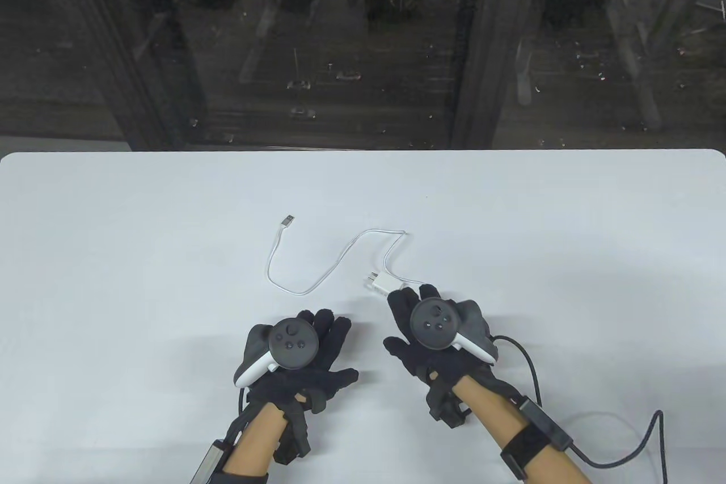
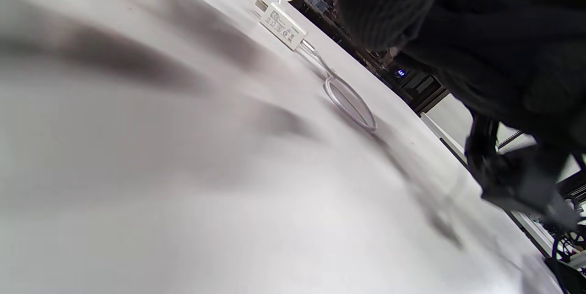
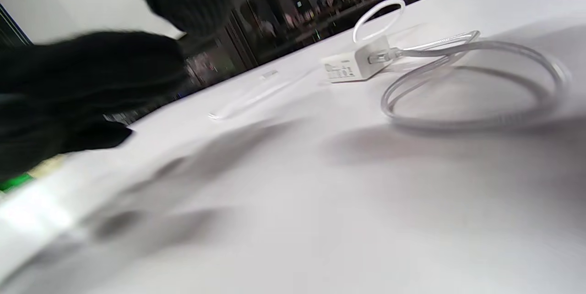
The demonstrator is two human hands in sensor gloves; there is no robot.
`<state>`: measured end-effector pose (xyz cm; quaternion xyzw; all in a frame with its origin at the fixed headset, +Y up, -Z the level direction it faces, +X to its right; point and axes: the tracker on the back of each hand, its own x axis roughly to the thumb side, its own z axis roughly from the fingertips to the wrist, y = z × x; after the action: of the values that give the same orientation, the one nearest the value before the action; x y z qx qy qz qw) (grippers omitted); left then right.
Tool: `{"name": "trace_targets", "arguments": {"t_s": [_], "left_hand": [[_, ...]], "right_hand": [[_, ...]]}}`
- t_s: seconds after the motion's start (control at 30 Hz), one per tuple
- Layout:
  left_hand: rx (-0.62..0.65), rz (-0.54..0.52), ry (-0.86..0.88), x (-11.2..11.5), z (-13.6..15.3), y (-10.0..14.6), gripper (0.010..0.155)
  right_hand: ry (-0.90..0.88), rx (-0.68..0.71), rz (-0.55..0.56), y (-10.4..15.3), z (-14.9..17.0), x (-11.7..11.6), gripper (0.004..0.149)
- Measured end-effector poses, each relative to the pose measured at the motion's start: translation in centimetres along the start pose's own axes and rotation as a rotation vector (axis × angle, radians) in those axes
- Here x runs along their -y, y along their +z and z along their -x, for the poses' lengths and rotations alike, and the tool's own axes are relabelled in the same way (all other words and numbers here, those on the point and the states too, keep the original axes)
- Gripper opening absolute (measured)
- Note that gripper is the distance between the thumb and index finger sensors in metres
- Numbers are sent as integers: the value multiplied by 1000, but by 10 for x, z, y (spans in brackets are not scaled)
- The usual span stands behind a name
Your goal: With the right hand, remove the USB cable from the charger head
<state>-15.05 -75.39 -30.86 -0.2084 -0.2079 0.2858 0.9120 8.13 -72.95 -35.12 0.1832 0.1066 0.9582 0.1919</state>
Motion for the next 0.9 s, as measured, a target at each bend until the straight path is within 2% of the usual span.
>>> {"name": "trace_targets", "arguments": {"t_s": [0.23,0.37,0.43,0.5,0.6,0.77,0.9], "left_hand": [[31,-8,0,-2,-6,1,84],[37,-3,-9,-3,-9,1,83],[48,-5,-8,-3,-11,1,82],[59,-7,-7,-4,-14,2,82],[49,-11,-8,-3,-15,1,81],[1,4,-41,-3,-14,3,81],[7,11,-39,0,-15,2,81]], "right_hand": [[288,-228,-86,-76,-1,-1,77],[374,-306,-123,-99,9,-14,74],[427,-263,-44,-102,6,-20,71],[467,-260,-37,-101,3,-21,71],[434,-243,-44,-98,3,-16,71],[294,-177,17,-78,0,1,71],[216,-153,4,-51,-9,24,71]]}}
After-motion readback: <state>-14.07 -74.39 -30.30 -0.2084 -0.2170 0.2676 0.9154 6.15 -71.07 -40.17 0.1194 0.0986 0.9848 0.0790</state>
